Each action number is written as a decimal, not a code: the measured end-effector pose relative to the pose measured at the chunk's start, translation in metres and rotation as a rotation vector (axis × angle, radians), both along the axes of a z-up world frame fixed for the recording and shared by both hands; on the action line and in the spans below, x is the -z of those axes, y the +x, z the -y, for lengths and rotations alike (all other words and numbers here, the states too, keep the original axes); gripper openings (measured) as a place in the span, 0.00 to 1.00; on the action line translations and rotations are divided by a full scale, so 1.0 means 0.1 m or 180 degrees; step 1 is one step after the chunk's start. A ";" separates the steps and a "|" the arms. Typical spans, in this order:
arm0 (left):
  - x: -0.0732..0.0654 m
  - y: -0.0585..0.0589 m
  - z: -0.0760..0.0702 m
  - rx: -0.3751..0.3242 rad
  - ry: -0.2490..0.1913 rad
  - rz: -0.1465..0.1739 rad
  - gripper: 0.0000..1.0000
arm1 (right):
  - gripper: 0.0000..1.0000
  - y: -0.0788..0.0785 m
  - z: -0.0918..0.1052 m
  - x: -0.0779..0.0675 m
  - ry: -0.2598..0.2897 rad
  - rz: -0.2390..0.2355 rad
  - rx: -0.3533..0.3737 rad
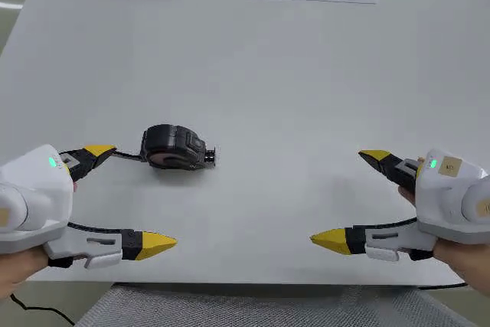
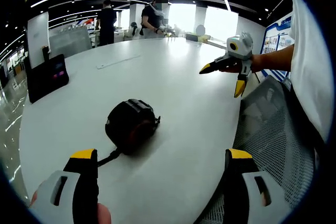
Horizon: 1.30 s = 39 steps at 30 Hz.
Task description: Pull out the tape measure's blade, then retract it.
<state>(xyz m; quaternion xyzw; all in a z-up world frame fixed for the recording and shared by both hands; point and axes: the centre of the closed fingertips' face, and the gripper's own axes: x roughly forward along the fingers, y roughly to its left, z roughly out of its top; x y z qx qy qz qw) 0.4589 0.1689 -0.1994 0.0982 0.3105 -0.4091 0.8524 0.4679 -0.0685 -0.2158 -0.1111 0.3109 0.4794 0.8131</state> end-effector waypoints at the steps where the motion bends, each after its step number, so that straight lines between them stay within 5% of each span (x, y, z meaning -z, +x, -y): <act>1: 0.00 0.00 0.00 0.0001 0.0008 0.0005 0.99 | 0.99 0.00 0.00 0.00 -0.0009 0.0001 -0.0003; 34: 0.03 -0.02 -0.02 0.0088 0.0133 0.0049 0.99 | 0.99 -0.01 0.03 0.00 -0.0109 -0.0018 -0.0069; 39: 0.01 -0.01 -0.03 0.0039 0.0059 0.0023 0.99 | 0.99 -0.01 0.04 0.00 -0.0112 -0.0024 -0.0062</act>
